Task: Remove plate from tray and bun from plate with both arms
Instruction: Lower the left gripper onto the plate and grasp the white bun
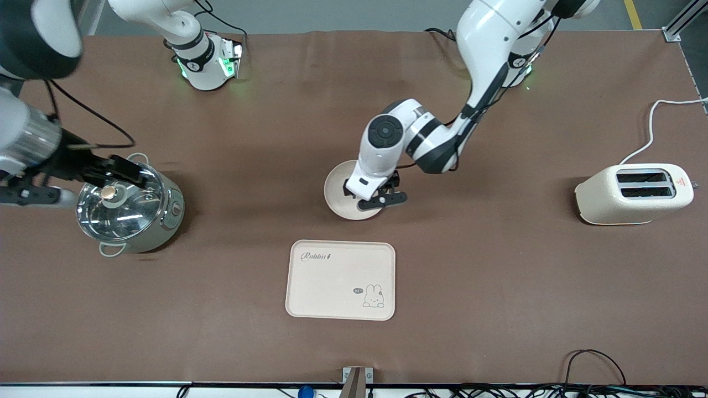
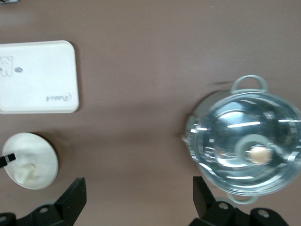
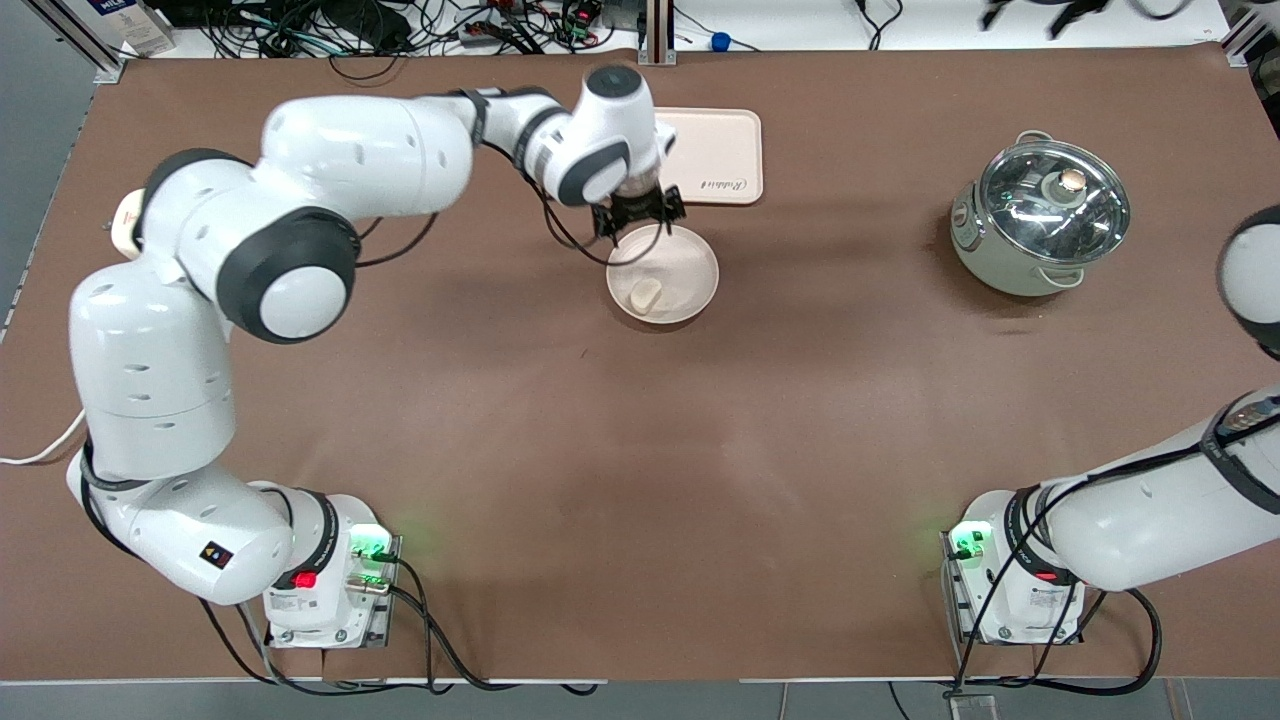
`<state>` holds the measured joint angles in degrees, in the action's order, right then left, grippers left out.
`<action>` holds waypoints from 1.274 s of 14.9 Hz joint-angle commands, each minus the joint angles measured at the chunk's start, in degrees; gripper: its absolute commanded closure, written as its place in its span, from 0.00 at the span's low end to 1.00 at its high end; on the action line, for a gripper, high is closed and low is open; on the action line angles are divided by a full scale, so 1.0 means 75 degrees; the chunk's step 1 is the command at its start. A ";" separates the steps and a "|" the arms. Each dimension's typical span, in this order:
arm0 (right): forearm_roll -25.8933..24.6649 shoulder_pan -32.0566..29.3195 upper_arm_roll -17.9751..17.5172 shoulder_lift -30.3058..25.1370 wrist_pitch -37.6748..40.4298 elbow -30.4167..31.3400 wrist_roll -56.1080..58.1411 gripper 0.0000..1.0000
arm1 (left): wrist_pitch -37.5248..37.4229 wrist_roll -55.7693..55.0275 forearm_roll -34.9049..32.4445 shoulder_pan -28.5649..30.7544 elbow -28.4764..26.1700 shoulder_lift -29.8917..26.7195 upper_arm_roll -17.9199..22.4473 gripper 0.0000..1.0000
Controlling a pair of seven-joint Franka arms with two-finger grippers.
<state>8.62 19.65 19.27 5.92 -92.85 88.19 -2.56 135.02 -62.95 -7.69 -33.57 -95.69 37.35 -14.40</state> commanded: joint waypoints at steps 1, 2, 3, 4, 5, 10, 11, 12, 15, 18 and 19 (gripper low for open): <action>-0.0469 -0.0908 -0.0682 -0.0717 0.0554 0.0300 0.0376 0.00 | 0.0255 -0.0676 -0.0357 -0.0187 -0.0074 0.0152 0.0033 0.00; -0.0481 -0.1165 -0.0741 -0.0858 0.0672 0.0335 0.0411 0.00 | 0.0302 -0.0828 -0.0357 -0.0281 -0.0167 0.0176 0.0033 0.00; -0.0528 -0.1341 -0.0811 -0.1022 0.0708 0.0475 0.0423 0.00 | 0.0325 -0.0934 -0.0369 -0.0363 -0.0283 0.0164 0.0045 0.00; -0.0679 -0.1448 -0.0823 -0.1163 0.0709 0.0534 0.0563 0.00 | 0.0488 -0.1016 -0.0392 -0.0422 -0.0482 0.0129 0.0056 0.00; -0.0843 -0.1576 -0.0823 -0.1245 0.0720 0.0581 0.0831 0.00 | 0.0640 -0.1156 -0.0555 -0.0434 -0.0727 0.0071 0.0045 0.00; -0.0868 -0.1683 -0.0823 -0.1328 0.0791 0.0606 0.1009 0.00 | 0.0724 -0.1662 -0.1072 -0.0434 -0.1070 0.0000 0.0010 0.35; -0.0868 -0.1660 -0.0823 -0.1328 0.0791 0.0594 0.1009 0.00 | 0.0724 -0.1615 -0.1072 -0.0434 -0.1070 0.0000 0.0010 0.61; -0.0868 -0.1660 -0.0835 -0.1328 0.0802 0.0582 0.1009 0.00 | 0.0712 -0.1626 -0.1072 -0.0411 -0.1058 0.0000 0.0010 0.79; -0.0868 -0.1578 -0.0847 -0.1328 0.1129 0.0418 0.0904 0.00 | 0.0712 -0.1685 -0.1061 -0.0422 -0.1011 0.0000 -0.0002 0.97; -0.0891 -0.1531 -0.0847 -0.1305 0.1119 0.0243 0.0974 0.00 | 0.0468 -0.1615 -0.0967 -0.0294 -0.0766 -0.0128 -0.0014 1.00; -0.0938 -0.1449 -0.0835 -0.1293 0.1177 0.0172 0.0905 0.00 | 0.0025 -0.1499 -0.0967 -0.0143 -0.0614 -0.0198 -0.0025 1.00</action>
<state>3.25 7.86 13.28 -2.69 -84.86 90.14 4.72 139.22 -74.38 -14.50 -36.34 -101.18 38.28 -14.40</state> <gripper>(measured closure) 0.000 0.859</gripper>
